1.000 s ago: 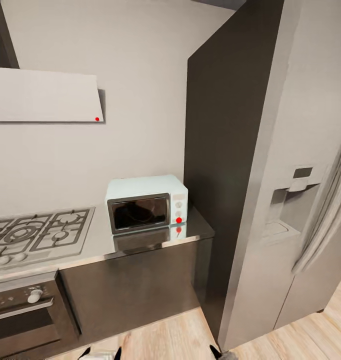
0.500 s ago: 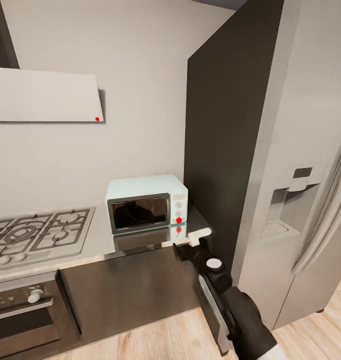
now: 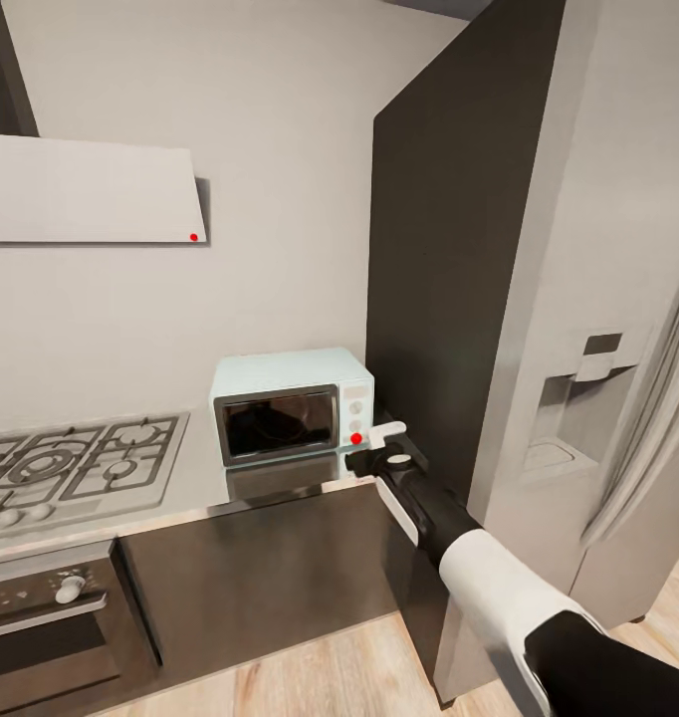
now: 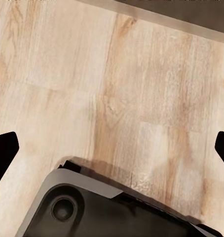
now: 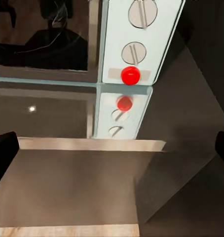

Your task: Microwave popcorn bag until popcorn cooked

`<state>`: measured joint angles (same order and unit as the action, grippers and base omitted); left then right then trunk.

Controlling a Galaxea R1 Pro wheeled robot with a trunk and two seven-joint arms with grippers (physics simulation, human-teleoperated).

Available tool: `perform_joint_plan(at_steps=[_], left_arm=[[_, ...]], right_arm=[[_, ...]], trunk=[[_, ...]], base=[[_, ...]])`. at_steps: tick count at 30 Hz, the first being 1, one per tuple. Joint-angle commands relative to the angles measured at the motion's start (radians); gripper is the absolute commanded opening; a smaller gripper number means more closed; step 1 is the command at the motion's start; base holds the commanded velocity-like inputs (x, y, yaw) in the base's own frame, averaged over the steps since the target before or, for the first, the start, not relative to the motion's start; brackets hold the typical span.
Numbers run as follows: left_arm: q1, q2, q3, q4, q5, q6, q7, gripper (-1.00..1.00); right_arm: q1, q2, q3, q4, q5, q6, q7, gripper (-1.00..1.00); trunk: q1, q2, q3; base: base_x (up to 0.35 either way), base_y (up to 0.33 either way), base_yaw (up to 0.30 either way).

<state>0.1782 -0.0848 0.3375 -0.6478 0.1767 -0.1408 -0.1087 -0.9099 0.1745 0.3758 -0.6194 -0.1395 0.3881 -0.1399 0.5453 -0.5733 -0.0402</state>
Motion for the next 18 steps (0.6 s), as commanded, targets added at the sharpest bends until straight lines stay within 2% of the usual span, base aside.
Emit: perform_joint_plan(at_steps=[1,2,8,14,18], left_arm=[[0.0,-0.001,0.005,-0.001,0.01,0.001,-0.009,1.0],[0.0,-0.001,0.005,-0.001,0.01,0.001,-0.009,1.0],[0.0,-0.001,0.004,0.0,0.006,0.001,-0.009,1.0],[0.0,-0.001,0.001,0.001,-0.002,0.001,-0.009,1.0],[0.0,0.0,-0.001,0.002,-0.003,0.0,-0.009,1.0]], right_arm=[[-0.002,0.0,0.005,0.003,-0.012,-0.001,-0.009,1.0],[-0.003,0.0,0.005,0.004,-0.013,-0.003,-0.009,-1.0],[-0.003,0.0,0.005,0.006,-0.015,-0.009,-0.009,-1.0],[-0.004,0.0,0.004,0.055,-0.017,-0.009,-0.009,-1.0],[-0.003,0.0,0.003,0.131,-0.017,-0.051,-0.009,-1.0]], trunk=[[0.0,-0.002,-0.002],[0.0,-0.002,-0.002],[0.0,-0.002,-0.002],[0.0,-0.002,-0.002],[0.0,-0.002,-0.002]], base=[[0.0,0.0,0.0],[0.0,0.0,0.0],[0.031,0.0,0.0],[0.297,0.0,0.0],[0.312,0.0,0.0]])
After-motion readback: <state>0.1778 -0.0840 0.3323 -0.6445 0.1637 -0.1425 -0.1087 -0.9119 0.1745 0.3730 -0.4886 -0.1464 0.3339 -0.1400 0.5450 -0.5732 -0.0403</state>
